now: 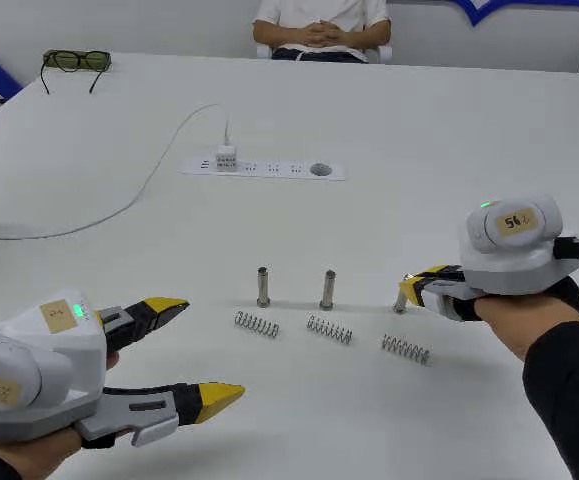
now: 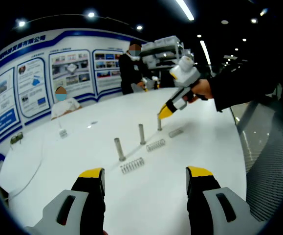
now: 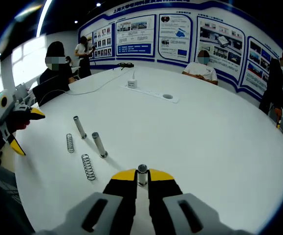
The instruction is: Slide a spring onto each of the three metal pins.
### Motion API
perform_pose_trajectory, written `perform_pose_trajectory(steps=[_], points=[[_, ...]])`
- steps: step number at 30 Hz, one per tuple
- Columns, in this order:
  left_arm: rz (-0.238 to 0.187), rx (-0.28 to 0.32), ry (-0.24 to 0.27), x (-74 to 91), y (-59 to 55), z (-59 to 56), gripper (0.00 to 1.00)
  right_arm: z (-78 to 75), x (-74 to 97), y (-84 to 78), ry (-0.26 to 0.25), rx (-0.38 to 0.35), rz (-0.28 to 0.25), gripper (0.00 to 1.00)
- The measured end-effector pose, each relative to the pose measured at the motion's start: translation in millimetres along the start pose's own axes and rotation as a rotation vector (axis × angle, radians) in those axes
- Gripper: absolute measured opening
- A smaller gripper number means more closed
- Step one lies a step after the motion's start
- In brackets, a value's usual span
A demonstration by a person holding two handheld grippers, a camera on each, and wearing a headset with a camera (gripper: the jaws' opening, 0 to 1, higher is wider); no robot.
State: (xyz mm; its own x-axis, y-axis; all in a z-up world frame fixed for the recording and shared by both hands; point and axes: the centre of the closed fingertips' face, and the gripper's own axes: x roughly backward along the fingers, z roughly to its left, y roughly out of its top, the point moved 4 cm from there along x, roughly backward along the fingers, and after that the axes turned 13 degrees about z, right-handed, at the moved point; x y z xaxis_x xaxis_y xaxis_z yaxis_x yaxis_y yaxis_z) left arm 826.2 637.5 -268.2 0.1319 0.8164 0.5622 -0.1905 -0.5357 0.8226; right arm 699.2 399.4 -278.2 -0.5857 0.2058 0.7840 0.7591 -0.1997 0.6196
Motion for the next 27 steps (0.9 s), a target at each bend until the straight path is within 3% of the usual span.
perform_pose_trajectory(steps=[19, 27], points=[[-0.004, 0.002, 0.0, 0.0, 0.5, -0.2, 0.69, -3.4, 1.1, -6.8, -0.001, 0.01, 0.001, 0.13], [-0.004, 0.0, -0.002, -0.6, 0.4, -0.1, 0.68, 5.3, 9.6, -13.9, 0.026, 0.039, 0.011, 0.13]])
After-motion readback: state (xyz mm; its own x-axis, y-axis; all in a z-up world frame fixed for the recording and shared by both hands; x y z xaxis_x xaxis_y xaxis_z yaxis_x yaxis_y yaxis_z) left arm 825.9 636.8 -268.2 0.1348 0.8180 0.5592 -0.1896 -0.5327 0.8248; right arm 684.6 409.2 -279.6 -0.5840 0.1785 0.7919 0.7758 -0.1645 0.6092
